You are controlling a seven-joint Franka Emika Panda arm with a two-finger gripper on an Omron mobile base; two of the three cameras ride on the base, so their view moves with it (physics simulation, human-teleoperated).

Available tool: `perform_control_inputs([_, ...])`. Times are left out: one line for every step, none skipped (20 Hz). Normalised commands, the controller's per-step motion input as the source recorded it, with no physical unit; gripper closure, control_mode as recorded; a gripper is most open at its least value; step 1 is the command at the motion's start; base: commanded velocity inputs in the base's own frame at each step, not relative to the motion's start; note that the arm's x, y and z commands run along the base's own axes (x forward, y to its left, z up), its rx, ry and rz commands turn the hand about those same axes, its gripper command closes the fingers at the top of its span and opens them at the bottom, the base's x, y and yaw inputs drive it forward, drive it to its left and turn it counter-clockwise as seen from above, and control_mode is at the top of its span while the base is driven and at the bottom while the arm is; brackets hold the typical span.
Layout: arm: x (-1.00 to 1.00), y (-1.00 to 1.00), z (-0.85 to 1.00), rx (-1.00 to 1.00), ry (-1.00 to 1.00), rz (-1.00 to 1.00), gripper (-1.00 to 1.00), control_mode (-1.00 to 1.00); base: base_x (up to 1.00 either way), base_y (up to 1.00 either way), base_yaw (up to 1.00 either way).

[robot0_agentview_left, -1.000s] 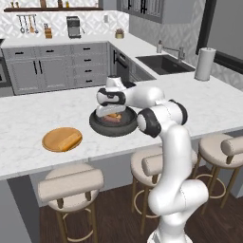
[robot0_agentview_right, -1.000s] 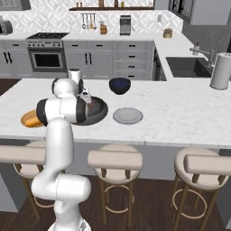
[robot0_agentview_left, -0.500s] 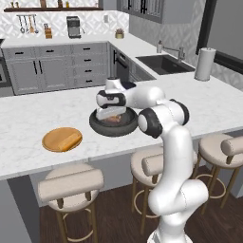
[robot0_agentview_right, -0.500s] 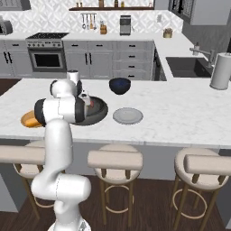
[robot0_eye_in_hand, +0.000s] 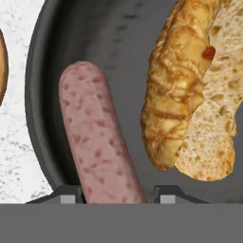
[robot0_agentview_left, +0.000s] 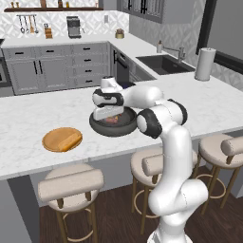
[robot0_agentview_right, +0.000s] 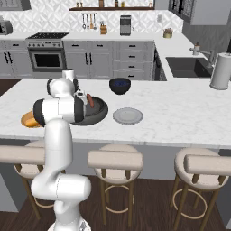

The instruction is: Place one bun and one sausage from the bowl on each plate.

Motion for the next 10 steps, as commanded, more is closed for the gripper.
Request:
perform_control_inputs([-0.75, 0.00, 0.04, 0.10, 0.00, -0.04, 1.00, -1.00, 0.00, 0.00, 0.00])
perform_control_inputs([-0.75, 0.00, 0.21, 0.12, 0.00, -0.06, 1.00, -1.00, 0.00, 0.00, 0.00])
perform_control_inputs([-0.75, 0.00, 0.36, 0.13, 0.00, -0.06, 1.00, -1.00, 0.00, 0.00, 0.00])
perform_control_inputs([-0.69, 0.00, 0.56, 0.13, -0.02, -0.06, 1.00, -1.00, 0.00, 0.00, 0.00])
perform_control_inputs([-0.67, 0.00, 0.75, 0.12, -0.06, -0.06, 1.00, -1.00, 0.00, 0.00, 0.00])
perform_control_inputs([-0.61, 0.00, 1.00, 0.11, -0.16, -0.06, 1.00, -1.00, 0.00, 0.00, 0.00])
perform_control_inputs([-0.59, 0.00, 1.00, 0.11, -0.18, -0.06, 1.00, -1.00, 0.00, 0.00, 0.00])
perform_control_inputs([-0.64, 0.00, 1.00, 0.10, -0.16, -0.04, 1.00, -1.00, 0.00, 0.00, 0.00])
perform_control_inputs([-0.71, 0.06, 1.00, 0.10, -0.16, -0.02, 1.00, -1.00, 0.00, 0.00, 0.00])
perform_control_inputs([-0.71, 0.35, 1.00, 0.08, -0.11, 0.00, 1.00, -1.00, 0.00, 0.00, 0.00])
